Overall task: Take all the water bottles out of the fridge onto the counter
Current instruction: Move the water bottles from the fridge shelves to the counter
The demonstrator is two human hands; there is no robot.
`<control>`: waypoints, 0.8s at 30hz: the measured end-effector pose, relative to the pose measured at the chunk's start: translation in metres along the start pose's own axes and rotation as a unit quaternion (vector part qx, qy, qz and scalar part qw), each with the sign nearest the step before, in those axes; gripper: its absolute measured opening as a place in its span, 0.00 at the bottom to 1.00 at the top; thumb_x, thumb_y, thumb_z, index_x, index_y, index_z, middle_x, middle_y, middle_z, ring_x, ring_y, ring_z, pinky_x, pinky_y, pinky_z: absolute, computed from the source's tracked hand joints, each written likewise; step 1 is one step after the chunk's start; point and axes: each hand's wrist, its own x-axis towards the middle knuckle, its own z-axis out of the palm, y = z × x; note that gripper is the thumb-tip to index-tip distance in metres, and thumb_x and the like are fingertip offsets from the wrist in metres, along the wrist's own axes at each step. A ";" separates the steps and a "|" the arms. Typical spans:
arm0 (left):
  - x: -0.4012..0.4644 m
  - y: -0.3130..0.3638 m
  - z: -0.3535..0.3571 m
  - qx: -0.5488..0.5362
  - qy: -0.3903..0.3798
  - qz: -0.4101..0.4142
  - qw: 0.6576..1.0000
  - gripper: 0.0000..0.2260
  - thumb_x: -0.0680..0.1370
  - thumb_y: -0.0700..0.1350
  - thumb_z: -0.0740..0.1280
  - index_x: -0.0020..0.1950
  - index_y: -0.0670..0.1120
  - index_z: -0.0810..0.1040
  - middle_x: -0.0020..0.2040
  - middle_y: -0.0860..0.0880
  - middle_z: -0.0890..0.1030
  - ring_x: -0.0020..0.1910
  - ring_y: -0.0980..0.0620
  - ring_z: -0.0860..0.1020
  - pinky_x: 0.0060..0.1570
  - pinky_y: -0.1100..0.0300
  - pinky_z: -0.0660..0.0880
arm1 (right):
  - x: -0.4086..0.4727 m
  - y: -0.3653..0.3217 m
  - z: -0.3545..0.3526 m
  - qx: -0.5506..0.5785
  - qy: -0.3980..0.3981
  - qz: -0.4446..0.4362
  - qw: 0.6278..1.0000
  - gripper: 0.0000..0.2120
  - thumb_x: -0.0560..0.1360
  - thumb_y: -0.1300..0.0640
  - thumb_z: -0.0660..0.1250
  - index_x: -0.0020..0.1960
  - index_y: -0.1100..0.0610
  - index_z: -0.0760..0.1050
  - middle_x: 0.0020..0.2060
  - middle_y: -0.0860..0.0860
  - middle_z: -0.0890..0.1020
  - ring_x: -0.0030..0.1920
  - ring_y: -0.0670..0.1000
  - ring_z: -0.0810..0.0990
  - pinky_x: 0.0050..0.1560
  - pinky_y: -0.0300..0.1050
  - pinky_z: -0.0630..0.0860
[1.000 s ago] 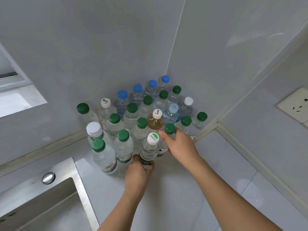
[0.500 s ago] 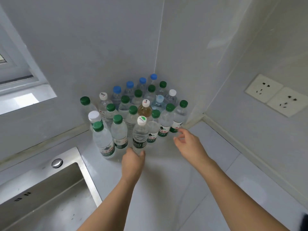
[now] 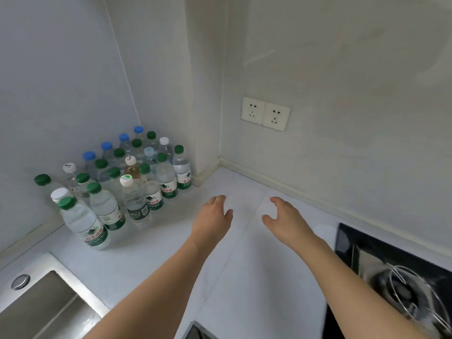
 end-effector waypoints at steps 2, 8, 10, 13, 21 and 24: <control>-0.007 0.029 0.005 0.019 -0.011 0.046 0.999 0.22 0.82 0.50 0.59 0.75 0.45 0.63 0.73 0.47 0.68 0.69 0.46 0.69 0.63 0.53 0.69 | -0.018 0.024 -0.012 0.007 0.019 0.018 1.000 0.29 0.79 0.51 0.61 0.77 0.55 0.56 0.74 0.53 0.62 0.71 0.53 0.65 0.66 0.45 0.65; -0.029 0.099 0.028 0.062 -0.037 0.146 0.987 0.22 0.83 0.49 0.57 0.76 0.45 0.62 0.74 0.49 0.66 0.71 0.48 0.66 0.66 0.55 0.67 | -0.080 0.081 -0.044 0.020 0.049 0.068 0.996 0.30 0.79 0.51 0.62 0.77 0.56 0.57 0.74 0.54 0.62 0.72 0.53 0.64 0.68 0.45 0.63; -0.037 0.122 0.041 0.064 -0.047 0.186 0.979 0.22 0.83 0.49 0.57 0.76 0.45 0.62 0.74 0.50 0.66 0.72 0.49 0.65 0.66 0.55 0.66 | -0.102 0.099 -0.058 0.026 0.075 0.093 0.993 0.29 0.78 0.52 0.62 0.76 0.57 0.59 0.74 0.54 0.64 0.72 0.53 0.65 0.67 0.46 0.64; -0.049 0.154 0.058 0.070 -0.073 0.253 0.962 0.22 0.83 0.49 0.57 0.76 0.46 0.62 0.75 0.50 0.65 0.73 0.50 0.64 0.67 0.57 0.65 | -0.133 0.119 -0.073 0.039 0.120 0.130 0.983 0.27 0.77 0.54 0.63 0.74 0.58 0.62 0.72 0.54 0.67 0.70 0.52 0.66 0.66 0.45 0.65; -0.056 0.221 0.078 0.061 -0.110 0.404 0.906 0.21 0.84 0.48 0.56 0.76 0.46 0.62 0.75 0.50 0.65 0.74 0.51 0.62 0.69 0.60 0.60 | -0.188 0.139 -0.102 0.050 0.210 0.233 0.948 0.28 0.78 0.55 0.64 0.76 0.53 0.60 0.73 0.53 0.66 0.70 0.54 0.69 0.69 0.48 0.66; -0.061 0.238 0.089 0.058 -0.123 0.450 0.883 0.20 0.83 0.47 0.58 0.75 0.46 0.64 0.74 0.50 0.67 0.72 0.51 0.64 0.69 0.59 0.62 | -0.208 0.141 -0.106 0.062 0.243 0.265 0.931 0.28 0.78 0.56 0.64 0.76 0.54 0.60 0.73 0.53 0.66 0.69 0.54 0.70 0.68 0.46 0.66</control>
